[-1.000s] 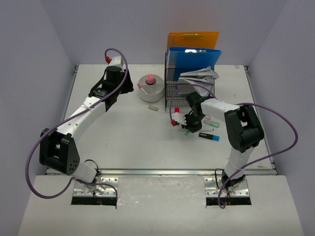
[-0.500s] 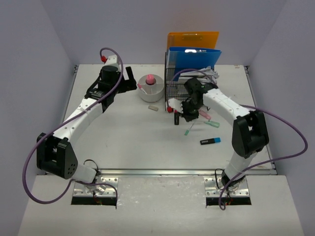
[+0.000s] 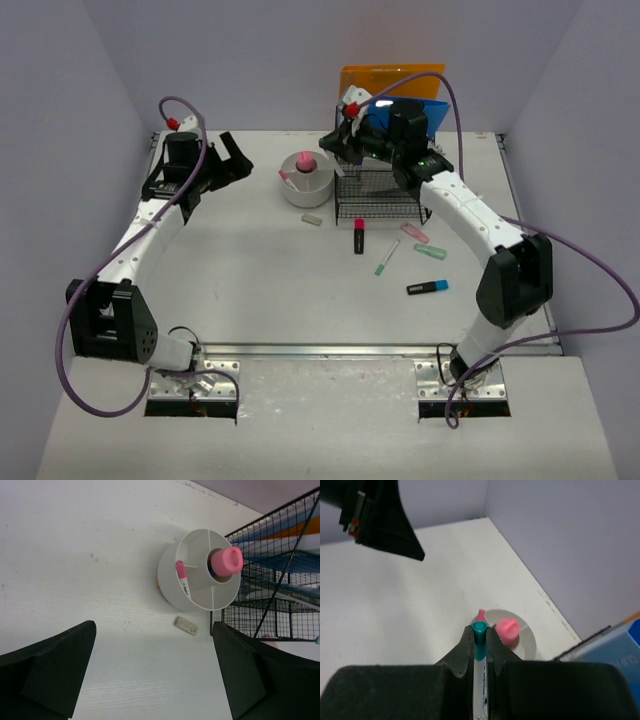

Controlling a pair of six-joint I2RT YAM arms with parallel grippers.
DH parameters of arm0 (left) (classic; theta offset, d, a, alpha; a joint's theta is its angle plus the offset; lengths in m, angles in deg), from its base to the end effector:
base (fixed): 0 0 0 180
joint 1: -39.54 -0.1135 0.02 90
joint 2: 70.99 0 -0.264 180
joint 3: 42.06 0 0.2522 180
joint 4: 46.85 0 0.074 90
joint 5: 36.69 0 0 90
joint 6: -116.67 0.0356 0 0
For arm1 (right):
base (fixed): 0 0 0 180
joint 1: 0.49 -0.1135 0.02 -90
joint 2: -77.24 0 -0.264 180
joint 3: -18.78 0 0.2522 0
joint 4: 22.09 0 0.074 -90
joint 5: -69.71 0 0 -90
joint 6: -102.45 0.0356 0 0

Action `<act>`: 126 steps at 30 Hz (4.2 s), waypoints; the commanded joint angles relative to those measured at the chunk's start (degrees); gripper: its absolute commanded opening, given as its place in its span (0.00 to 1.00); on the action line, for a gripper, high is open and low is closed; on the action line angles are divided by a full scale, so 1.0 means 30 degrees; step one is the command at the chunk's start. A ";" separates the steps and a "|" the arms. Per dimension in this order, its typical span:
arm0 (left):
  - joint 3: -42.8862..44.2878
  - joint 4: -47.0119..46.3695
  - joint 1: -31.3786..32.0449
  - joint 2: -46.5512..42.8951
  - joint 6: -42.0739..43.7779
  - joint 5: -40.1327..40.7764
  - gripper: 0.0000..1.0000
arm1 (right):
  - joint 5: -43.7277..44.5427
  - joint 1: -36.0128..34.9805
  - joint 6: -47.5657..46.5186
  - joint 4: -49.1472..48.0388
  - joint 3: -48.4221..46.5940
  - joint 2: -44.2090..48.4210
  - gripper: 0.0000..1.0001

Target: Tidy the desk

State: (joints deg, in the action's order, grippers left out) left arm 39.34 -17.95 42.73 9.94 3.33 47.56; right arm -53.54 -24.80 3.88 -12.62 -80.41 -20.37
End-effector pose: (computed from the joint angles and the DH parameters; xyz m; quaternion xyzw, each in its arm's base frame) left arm 0.3261 -0.0217 0.3242 -0.1248 0.8493 -0.1592 0.4876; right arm 0.3655 0.1865 0.3679 -0.3847 0.6398 0.2999 0.5939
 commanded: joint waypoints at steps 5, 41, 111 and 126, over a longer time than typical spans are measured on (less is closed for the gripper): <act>-0.1673 -0.1412 -0.2281 -0.1885 -0.0594 -0.2509 1.00 | 0.1417 -0.1507 0.5770 -0.6981 -0.4736 -0.6502 0.00; -0.2741 -0.1412 -0.3174 -0.2047 -0.0567 -0.3006 1.00 | -0.0300 -0.2090 -0.0499 -0.9071 -0.1201 -0.7782 0.77; -0.2685 -0.1091 -0.3848 -0.2806 0.2743 -0.5321 1.00 | 0.0340 -0.5886 -1.0804 1.1508 -0.8226 -0.4171 0.00; -0.2655 -0.1547 -0.3981 -0.2185 0.2522 -0.5617 1.00 | 0.2895 -0.3133 -0.1889 0.1928 -0.9681 -0.9098 0.00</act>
State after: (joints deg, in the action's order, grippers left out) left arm 29.05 -19.99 31.60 2.83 11.59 32.06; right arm -45.89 -35.66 -8.05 2.38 -109.96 -47.93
